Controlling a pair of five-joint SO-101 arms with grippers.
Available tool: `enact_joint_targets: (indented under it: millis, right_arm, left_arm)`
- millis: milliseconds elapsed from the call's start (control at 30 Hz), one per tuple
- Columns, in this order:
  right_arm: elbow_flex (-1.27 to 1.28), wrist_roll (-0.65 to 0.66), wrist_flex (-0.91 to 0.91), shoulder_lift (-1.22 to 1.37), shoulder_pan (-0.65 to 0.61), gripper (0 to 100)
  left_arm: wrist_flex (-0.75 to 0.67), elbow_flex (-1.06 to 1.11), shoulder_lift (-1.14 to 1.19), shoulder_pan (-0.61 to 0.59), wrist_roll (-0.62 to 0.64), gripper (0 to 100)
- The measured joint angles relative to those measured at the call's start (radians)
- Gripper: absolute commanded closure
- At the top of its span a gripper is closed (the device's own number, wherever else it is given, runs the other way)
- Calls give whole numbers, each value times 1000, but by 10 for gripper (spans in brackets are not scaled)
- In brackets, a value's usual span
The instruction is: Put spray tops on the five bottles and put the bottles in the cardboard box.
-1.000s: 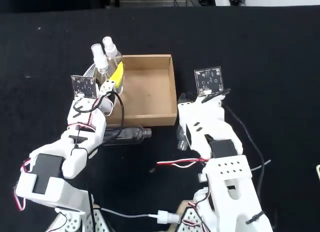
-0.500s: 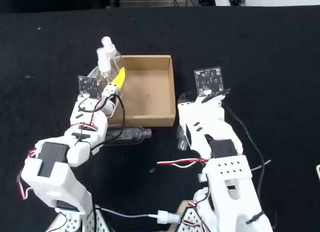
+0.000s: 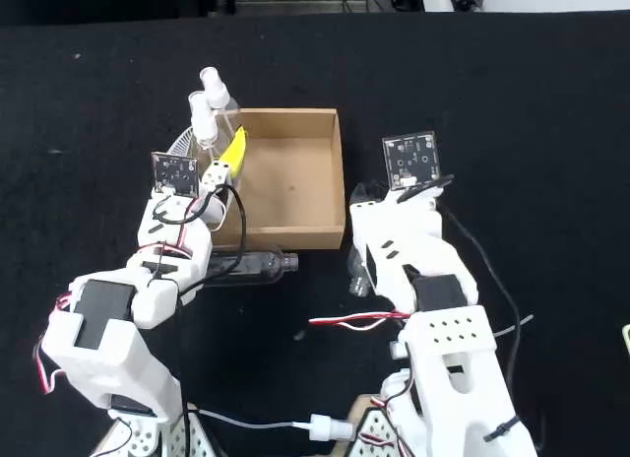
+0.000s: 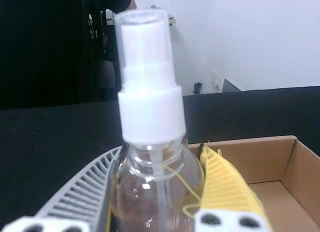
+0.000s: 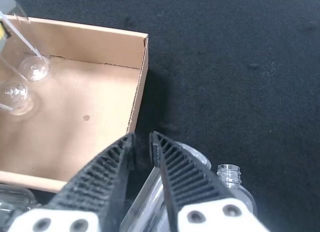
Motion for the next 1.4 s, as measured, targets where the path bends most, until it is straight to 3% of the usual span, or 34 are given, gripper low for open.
enact_joint_targets:
  millis: [467, 667, 1100, 1300, 1400]
  right_arm:
    - [0, 0, 0, 0, 0, 959]
    - [0, 0, 0, 0, 0, 959]
    - [0, 0, 0, 0, 0, 959]
    - [0, 0, 0, 0, 0, 959]
    - [0, 0, 0, 0, 0, 959]
  left_arm:
    - [0, 12, 0, 0, -8, 970]
    - [114, -2, -2, 0, -8, 970]
    - [89, -5, 0, 0, -8, 970]
    - [89, -5, 0, 0, -8, 832]
    - [86, 0, 0, 0, -8, 817]
